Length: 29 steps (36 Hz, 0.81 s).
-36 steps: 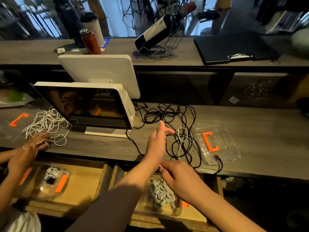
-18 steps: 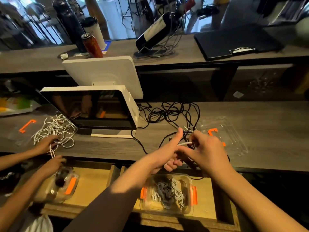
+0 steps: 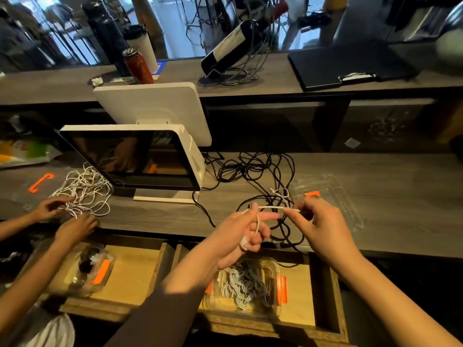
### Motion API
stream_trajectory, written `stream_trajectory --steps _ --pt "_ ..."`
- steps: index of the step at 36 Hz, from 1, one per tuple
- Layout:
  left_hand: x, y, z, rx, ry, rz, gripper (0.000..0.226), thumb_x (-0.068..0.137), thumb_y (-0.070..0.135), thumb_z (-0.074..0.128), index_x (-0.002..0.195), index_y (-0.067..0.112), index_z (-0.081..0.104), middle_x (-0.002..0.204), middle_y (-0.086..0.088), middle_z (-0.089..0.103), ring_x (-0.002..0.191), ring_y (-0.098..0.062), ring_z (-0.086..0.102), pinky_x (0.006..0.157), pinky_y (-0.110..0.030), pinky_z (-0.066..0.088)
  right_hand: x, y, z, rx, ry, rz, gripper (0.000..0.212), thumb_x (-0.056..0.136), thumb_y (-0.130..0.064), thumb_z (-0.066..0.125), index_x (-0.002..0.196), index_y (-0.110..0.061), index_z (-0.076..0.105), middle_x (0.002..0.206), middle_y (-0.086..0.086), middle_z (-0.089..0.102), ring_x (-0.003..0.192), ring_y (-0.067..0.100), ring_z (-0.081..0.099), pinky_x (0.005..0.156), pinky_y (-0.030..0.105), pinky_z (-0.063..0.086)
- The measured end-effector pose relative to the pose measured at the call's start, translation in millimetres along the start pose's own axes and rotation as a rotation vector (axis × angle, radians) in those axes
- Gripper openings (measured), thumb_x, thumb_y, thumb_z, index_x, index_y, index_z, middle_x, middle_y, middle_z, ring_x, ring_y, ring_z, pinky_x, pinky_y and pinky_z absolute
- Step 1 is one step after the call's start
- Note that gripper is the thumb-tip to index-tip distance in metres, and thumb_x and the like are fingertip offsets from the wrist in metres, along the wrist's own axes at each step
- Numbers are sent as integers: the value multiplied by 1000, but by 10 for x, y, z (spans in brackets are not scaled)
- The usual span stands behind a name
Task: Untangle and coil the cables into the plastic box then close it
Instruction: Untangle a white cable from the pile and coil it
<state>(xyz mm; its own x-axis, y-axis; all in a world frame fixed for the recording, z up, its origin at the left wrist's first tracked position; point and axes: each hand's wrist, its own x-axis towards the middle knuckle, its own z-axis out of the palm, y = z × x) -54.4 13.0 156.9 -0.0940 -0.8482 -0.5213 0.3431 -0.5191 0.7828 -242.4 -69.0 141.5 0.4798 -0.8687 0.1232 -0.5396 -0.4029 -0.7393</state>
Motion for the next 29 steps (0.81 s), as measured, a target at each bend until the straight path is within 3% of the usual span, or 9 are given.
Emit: stream_trajectory --steps 4,9,13,17,20,22,25,29 --pt "15 30 32 -146 126 69 44 105 40 38 125 10 63 86 -9 66 64 -10 54 49 -17 43 -95 34 56 17 -61 62 19 91 -44 61 87 -27 68 77 -10 62 76 5 57 64 23 42" --pt "60 23 107 -119 272 185 46 106 42 34 124 19 69 119 -11 72 110 -24 68 91 -35 54 -199 -43 182 79 -124 85 11 95 -35 59 94 -27 67 78 -11 65 74 0 59 63 17 43" --pt "51 95 181 -311 211 222 51 108 43 26 130 15 63 119 -18 71 116 -27 67 101 -37 50 -307 -88 287 90 -183 61 8 98 -34 57 98 -31 64 76 -9 65 72 3 59 60 18 45" --pt "76 157 197 -393 166 279 52 108 44 24 135 14 57 105 -14 73 97 -23 71 97 -37 50 -357 -107 342 107 -251 54 9 99 -33 55 105 -33 62 79 -8 67 74 6 62 66 26 51" --pt "116 178 219 -351 200 296 53 108 45 23 134 15 58 87 -7 71 78 -16 66 83 -33 54 -377 -141 349 111 -218 58 16 99 -31 56 113 -33 65 83 -10 69 82 2 63 69 20 50" --pt "146 185 235 -334 230 301 53 108 46 23 132 16 60 77 -3 65 68 -13 60 72 -28 54 -382 -177 348 101 -191 36 20 99 -31 58 115 -29 70 85 -9 72 81 2 64 72 23 51" --pt "189 191 252 -369 258 312 54 107 49 25 129 15 61 65 3 46 54 -7 41 55 -22 40 -388 -203 366 71 -207 -11 20 98 -37 56 98 -29 74 70 -5 71 63 8 62 62 32 51" --pt "237 202 267 -391 308 322 55 106 50 29 122 11 63 60 5 29 46 -5 25 41 -20 23 -421 -221 414 60 -226 -41 39 97 -51 44 89 -25 71 65 -3 65 62 12 59 57 27 44"
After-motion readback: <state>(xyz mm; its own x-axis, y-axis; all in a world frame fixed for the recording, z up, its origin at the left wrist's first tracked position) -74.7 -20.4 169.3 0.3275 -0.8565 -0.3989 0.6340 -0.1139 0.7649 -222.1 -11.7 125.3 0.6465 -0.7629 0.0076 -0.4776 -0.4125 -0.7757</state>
